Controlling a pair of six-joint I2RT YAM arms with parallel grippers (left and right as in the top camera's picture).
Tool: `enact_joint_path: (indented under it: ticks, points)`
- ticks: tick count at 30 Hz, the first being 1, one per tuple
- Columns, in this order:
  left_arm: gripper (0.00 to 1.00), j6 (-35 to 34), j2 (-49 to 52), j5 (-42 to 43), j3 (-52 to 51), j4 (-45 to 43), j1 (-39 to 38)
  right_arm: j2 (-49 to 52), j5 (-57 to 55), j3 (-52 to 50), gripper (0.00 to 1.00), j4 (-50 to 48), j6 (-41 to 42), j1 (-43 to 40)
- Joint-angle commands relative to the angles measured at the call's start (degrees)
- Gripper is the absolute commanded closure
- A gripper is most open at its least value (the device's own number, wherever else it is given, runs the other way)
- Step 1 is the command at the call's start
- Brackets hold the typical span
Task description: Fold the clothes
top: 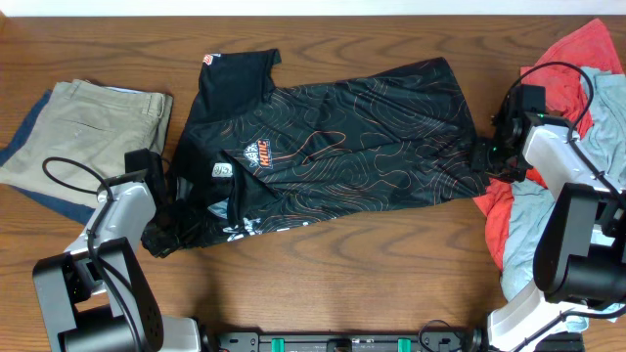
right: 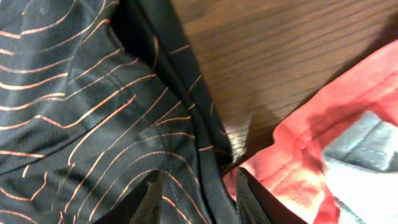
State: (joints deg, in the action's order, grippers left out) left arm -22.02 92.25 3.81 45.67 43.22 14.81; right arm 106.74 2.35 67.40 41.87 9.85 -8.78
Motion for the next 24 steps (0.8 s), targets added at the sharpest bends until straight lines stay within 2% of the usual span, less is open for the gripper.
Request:
enact_joint_path:
  ticks: [1, 5, 6, 7, 8, 10, 16, 20, 24]
  points:
    - [0.93, 0.98, 1.4, -1.51, -1.51, -0.22, 0.28, -0.57, 1.33, -2.47, 0.63, -0.22, -1.62, 0.59]
    - [0.93, 0.98, 1.4, -1.49, -1.51, -0.17, 0.28, -0.57, 1.27, -7.37, 0.66, -4.11, -1.6, 0.57]
    - [0.92, 0.98, 1.38, -1.49, -1.51, -0.13, 0.28, -0.57, 1.27, -8.76, 0.72, -5.53, -1.6, 0.57]
    - [0.92, 0.98, 1.4, -1.49, -1.51, 0.04, 0.28, -0.57, 1.11, -9.77, 0.88, -6.32, -1.57, 0.57]
    - [0.92, 0.98, 1.4, -1.49, -1.51, 0.28, 0.28, -0.57, 0.55, -10.64, 0.99, -6.49, -1.55, 0.52]
    - [0.93, 1.01, 1.4, -1.51, -1.51, 1.16, 0.28, -0.57, -2.03, -11.45, 0.99, -4.98, -0.35, 0.39]
    - [0.94, 1.4, 1.4, -1.49, -1.51, 7.54, 0.28, -0.63, -18.4, -11.47, 0.99, 11.02, 14.12, -1.18]
    - [0.94, 0.98, 1.38, 0.55, -1.51, 12.2, 0.28, -0.7, -18.82, -11.47, 0.99, 15.74, 14.62, -2.08]
    - [0.94, 1.01, 0.79, 0.7, -1.4, 12.87, 0.28, -1.46, -16.09, -10.84, 0.99, 15.26, 13.46, -2.19]
